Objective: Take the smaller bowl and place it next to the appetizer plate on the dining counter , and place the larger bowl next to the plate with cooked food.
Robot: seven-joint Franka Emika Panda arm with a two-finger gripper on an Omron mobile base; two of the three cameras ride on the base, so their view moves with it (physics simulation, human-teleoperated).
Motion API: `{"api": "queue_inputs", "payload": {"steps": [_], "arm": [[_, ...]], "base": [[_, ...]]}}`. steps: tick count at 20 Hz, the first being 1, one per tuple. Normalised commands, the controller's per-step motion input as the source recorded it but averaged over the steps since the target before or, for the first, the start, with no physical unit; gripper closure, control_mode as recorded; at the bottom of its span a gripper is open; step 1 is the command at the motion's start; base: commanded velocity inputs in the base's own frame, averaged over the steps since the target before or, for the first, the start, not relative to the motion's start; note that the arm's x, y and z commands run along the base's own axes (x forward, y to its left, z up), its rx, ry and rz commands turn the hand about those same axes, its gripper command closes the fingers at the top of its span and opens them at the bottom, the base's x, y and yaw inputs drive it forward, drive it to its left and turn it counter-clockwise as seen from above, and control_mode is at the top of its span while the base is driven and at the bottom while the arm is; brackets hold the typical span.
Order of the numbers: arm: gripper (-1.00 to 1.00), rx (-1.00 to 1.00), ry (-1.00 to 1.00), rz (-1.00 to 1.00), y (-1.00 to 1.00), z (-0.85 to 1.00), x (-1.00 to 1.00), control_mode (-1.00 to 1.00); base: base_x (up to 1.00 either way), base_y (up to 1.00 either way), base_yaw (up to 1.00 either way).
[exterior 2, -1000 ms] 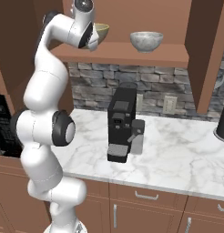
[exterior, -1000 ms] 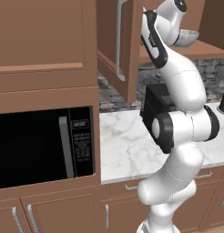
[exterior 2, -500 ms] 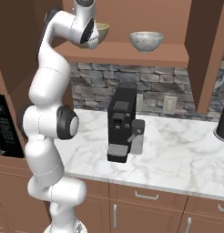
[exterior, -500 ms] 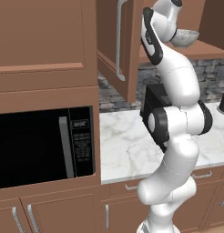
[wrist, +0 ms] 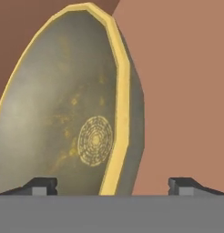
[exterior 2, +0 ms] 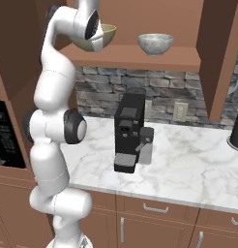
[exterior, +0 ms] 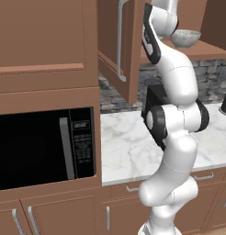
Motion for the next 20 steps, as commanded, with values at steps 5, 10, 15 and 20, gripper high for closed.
{"api": "queue_inputs", "payload": {"steps": [5,10,15,20], "arm": [[1.00,-0.01,0.02,0.00,0.00,-0.05,0.00,-1.00],[1.00,0.00,0.00,0.00,0.00,0.00,-0.01,-1.00],[1.00,0.00,0.00,-0.07,-0.21,0.00,-0.58,-1.00],[1.00,0.01,-0.02,-0.09,-0.37,-0.21,-1.00,-1.00]], "base": [[0.00,0.00,0.00],[0.00,0.00,0.00],[0.00,0.00,0.00],[0.00,0.00,0.00]]}}
